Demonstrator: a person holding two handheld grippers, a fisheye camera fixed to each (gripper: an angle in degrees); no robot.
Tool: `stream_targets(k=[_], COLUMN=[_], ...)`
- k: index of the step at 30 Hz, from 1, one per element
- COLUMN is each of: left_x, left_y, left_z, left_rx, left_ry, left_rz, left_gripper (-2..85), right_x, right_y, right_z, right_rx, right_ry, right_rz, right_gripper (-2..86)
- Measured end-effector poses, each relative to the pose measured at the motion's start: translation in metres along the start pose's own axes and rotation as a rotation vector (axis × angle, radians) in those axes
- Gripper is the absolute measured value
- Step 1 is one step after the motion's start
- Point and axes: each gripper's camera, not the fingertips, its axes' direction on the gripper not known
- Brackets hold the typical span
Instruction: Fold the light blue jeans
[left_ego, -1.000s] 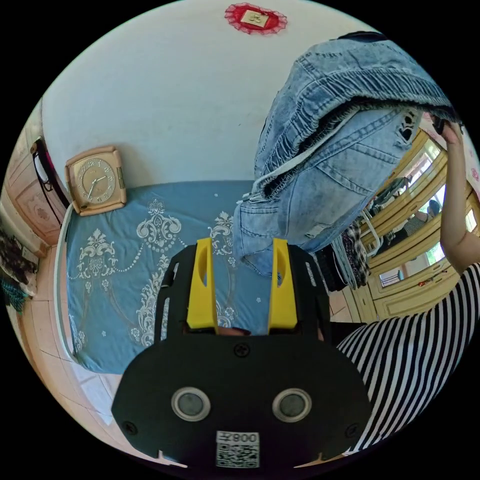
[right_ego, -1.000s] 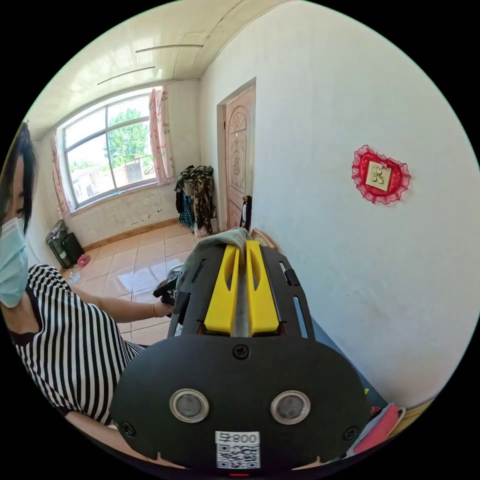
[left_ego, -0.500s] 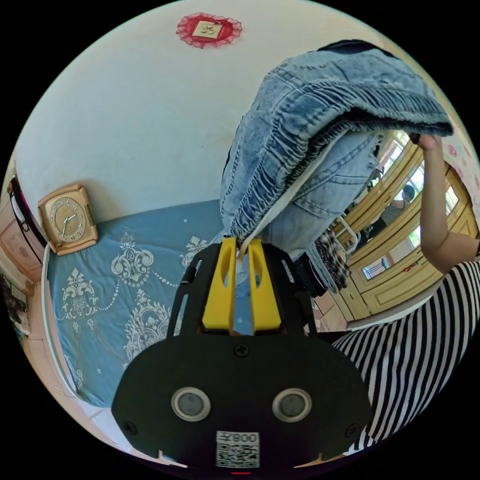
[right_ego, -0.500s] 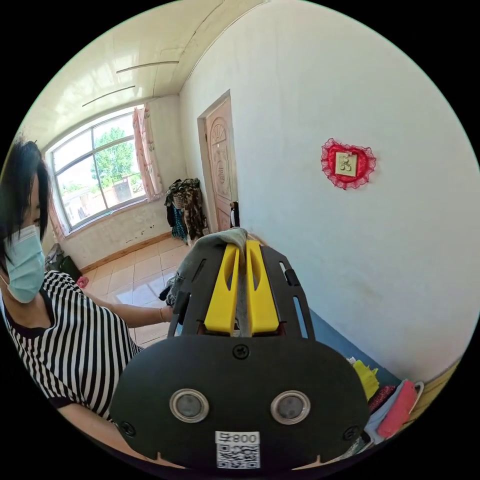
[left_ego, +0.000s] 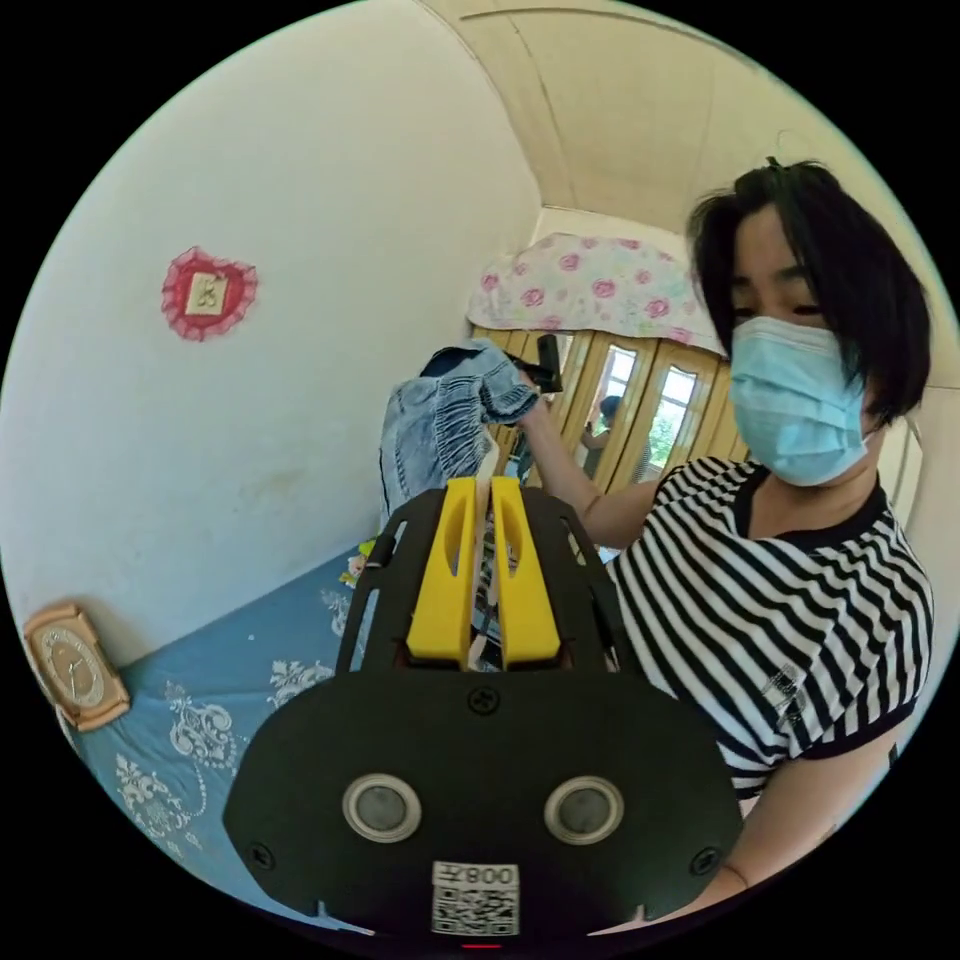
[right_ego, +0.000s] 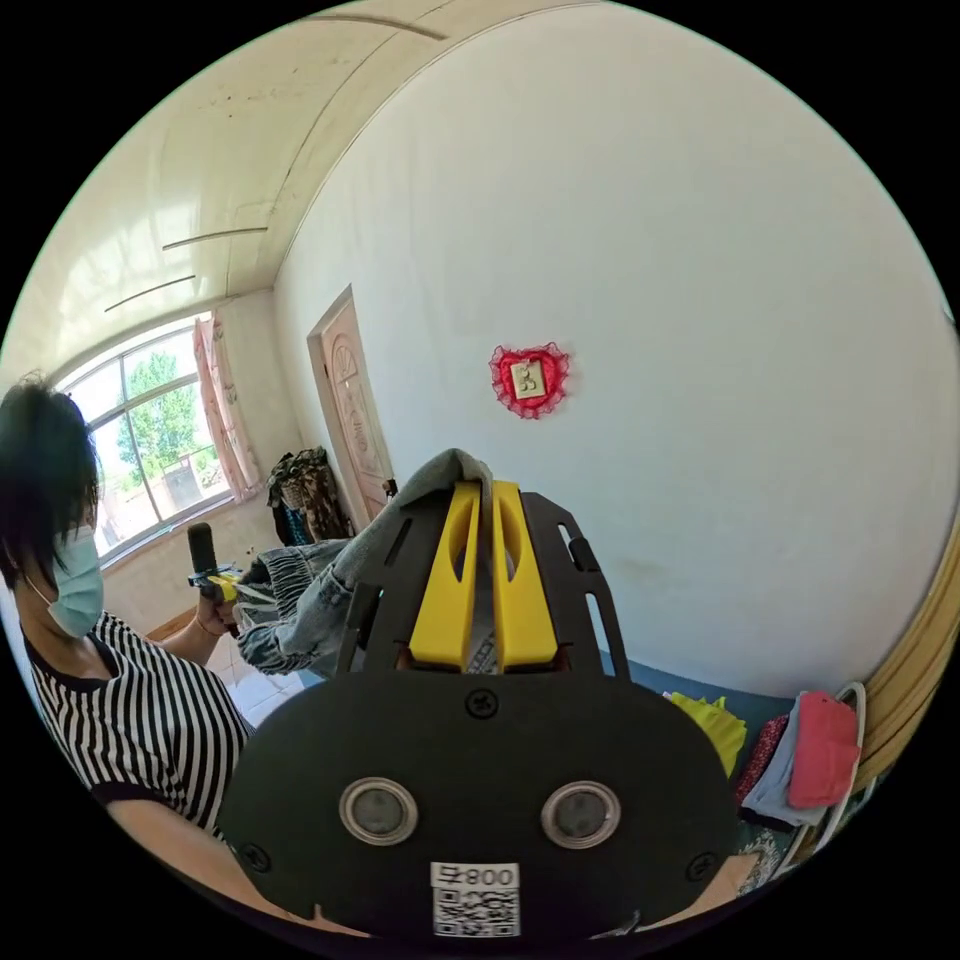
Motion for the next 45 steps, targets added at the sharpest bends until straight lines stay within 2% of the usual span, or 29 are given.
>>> stream_targets(k=[4,7,10,12,13,15,17,18,20,21,22,24,25,28,32,36,38,45], left_x=[0.006,0.001,-0.022,-0.046,-0.065,-0.097,-0.149,-0.163,-0.218,-0.230,-0.249,-0.262,-0.265,-0.276,-0.326,-0.397,-0.444,-0.534], left_y=[-0.026,-0.031,-0.019,-0.002,0.014,0.045,0.102,0.118,0.196,0.217,0.260,0.312,0.340,0.383,0.407,0.398,0.383,0.357], left_z=[-0.021,-0.049,-0.091,-0.122,-0.144,-0.178,-0.226,-0.237,-0.276,-0.284,-0.300,-0.320,-0.330,-0.341,-0.332,-0.308,-0.289,-0.247], left_rx=[0.063,0.113,0.155,0.185,0.211,0.251,0.289,0.285,0.248,0.227,0.230,0.238,0.266,0.261,0.134,-0.067,-0.226,-0.522], left_ry=[0.068,0.029,-0.072,-0.138,-0.176,-0.242,-0.354,-0.394,-0.518,-0.542,-0.579,-0.590,-0.605,-0.559,-0.422,-0.264,-0.191,-0.091], left_rz=[0.088,0.116,0.062,-0.021,-0.096,-0.232,-0.466,-0.523,-0.814,-0.887,-1.065,-1.218,-1.331,-1.490,-1.635,-1.628,-1.592,-1.551], left_gripper=[2.9,3.0,3.0,3.0,2.9,2.9,2.8,2.7,2.3,2.1,1.7,1.1,0.8,0.4,0.3,0.3,0.3,1.1], right_x=[0.012,0.013,0.002,-0.013,-0.017,-0.038,-0.058,-0.071,-0.087,-0.095,-0.097,-0.101,-0.099,-0.075,0.001,0.084,0.114,0.183], right_y=[-0.028,-0.061,-0.090,-0.105,-0.106,-0.101,-0.081,-0.057,-0.009,0.030,0.049,0.119,0.132,0.187,0.260,0.330,0.358,0.456], right_z=[-0.005,0.022,0.088,0.165,0.189,0.297,0.390,0.453,0.543,0.592,0.612,0.659,0.665,0.669,0.629,0.548,0.504,0.343], right_rx=[0.018,-0.020,-0.117,-0.246,-0.292,-0.499,-0.670,-0.787,-0.983,-1.111,-1.174,-1.338,-1.363,-1.433,-1.525,-1.539,-1.517,-1.385], right_ry=[-0.029,-0.110,-0.191,-0.259,-0.279,-0.352,-0.315,-0.267,-0.220,-0.180,-0.154,-0.111,-0.125,-0.157,-0.220,-0.224,-0.200,-0.113], right_rz=[-0.050,-0.115,-0.178,-0.223,-0.232,-0.253,-0.279,-0.293,-0.281,-0.275,-0.273,-0.272,-0.267,-0.217,0.052,0.414,0.570,1.046], right_gripper=[1.8,1.9,2.2,2.5,2.7,3.5,5.1,6.1,6.8,7.0,7.1,7.4,7.4,7.2,6.1,4.9,4.8,6.1])
